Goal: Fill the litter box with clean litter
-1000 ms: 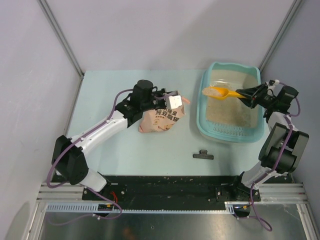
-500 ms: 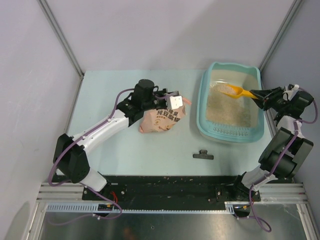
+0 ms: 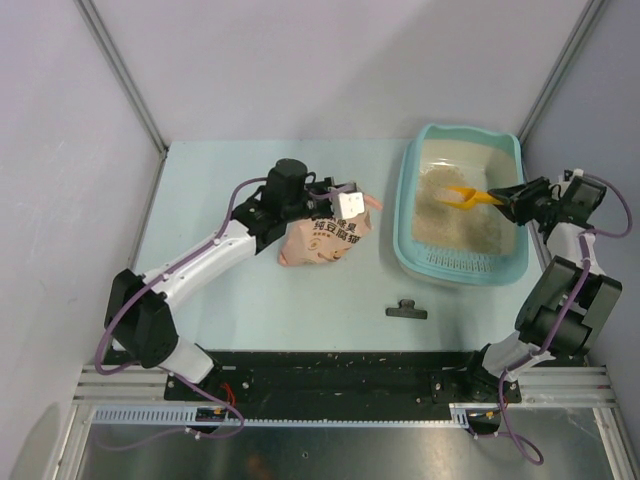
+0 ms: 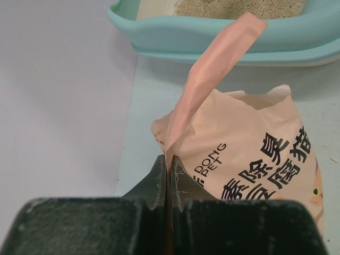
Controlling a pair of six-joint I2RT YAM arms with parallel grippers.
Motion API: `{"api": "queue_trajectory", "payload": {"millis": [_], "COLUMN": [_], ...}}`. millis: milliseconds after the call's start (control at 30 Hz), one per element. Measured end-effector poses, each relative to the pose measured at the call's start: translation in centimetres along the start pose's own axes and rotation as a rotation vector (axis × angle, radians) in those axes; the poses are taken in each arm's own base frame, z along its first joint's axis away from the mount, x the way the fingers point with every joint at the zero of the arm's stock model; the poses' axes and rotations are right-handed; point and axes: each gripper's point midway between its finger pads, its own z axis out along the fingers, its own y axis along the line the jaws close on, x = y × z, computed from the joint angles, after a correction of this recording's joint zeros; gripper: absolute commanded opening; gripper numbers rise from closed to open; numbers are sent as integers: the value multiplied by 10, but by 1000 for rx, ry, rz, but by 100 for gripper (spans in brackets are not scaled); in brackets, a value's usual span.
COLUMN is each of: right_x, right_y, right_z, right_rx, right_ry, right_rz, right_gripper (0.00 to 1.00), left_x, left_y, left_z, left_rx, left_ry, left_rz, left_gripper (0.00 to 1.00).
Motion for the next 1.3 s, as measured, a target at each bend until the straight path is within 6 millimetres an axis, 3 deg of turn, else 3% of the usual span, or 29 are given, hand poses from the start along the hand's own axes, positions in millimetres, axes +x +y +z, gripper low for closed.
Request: {"api": "queue_trajectory", "payload": {"millis": [233, 333, 600, 833, 967, 1033, 1167, 1233, 1300], "right_x": [15, 10, -48, -86, -78, -60, -1, 12, 10], "right_y": [0, 7, 29, 33, 30, 39, 78, 94, 109], "right_z": [17, 28, 64, 54, 44, 44, 46, 37, 24], "right_rx": [142, 168, 199, 283, 366, 393, 320, 271, 241], "right_ry": [10, -2, -115, -219, -167, -118, 17, 55, 59], "right_rz": [-95, -126, -263, -470, -704, -861, -1132, -1184, -1201], "right_gripper": [0, 0, 0, 0, 5, 0, 0, 0, 0], "left_x": [-1, -1, -3, -3, -4, -4, -5, -5, -5], "left_y": [-1, -2, -4, -4, -4, -5, -6, -7, -7], "left_z": [-4, -7, -15, -15, -16, -16, -19, -20, -23], "left_rx": [-3, -6, -18, -18, -17, -16, -19, -25, -30], "left_ry": [-2, -4, -13, -14, -16, -18, -23, -27, -29], "left_rz": [1, 2, 6, 5, -4, -11, -18, -19, -19], "left_gripper": [0, 0, 0, 0, 0, 0, 0, 0, 0]}}
